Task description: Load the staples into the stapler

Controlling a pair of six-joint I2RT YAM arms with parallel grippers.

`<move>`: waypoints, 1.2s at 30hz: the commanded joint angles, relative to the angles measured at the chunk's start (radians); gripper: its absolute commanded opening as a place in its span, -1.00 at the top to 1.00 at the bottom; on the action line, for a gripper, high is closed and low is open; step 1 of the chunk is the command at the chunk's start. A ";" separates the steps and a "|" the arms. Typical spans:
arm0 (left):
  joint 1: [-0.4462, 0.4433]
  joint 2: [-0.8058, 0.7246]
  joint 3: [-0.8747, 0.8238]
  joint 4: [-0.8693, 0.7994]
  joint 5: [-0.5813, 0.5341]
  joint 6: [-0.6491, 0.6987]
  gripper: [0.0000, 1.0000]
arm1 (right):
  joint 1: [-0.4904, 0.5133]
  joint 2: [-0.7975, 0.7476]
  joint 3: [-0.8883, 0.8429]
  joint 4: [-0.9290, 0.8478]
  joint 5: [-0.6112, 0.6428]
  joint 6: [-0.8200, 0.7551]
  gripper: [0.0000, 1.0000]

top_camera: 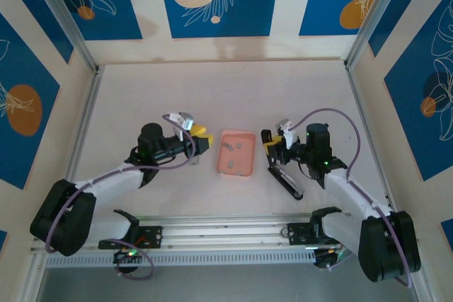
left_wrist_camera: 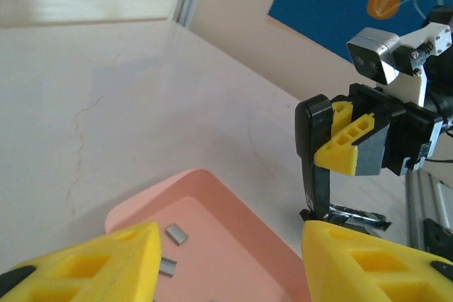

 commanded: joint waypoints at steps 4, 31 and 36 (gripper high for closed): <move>0.007 -0.018 0.036 0.008 0.220 0.177 -0.07 | 0.051 -0.157 -0.056 0.052 -0.180 -0.105 0.76; -0.220 0.029 0.187 -0.363 0.478 0.580 -0.11 | 0.543 -0.218 -0.177 0.276 0.002 0.038 0.73; -0.246 0.082 0.219 -0.377 0.536 0.584 -0.10 | 0.565 -0.188 -0.176 0.303 0.022 0.036 0.73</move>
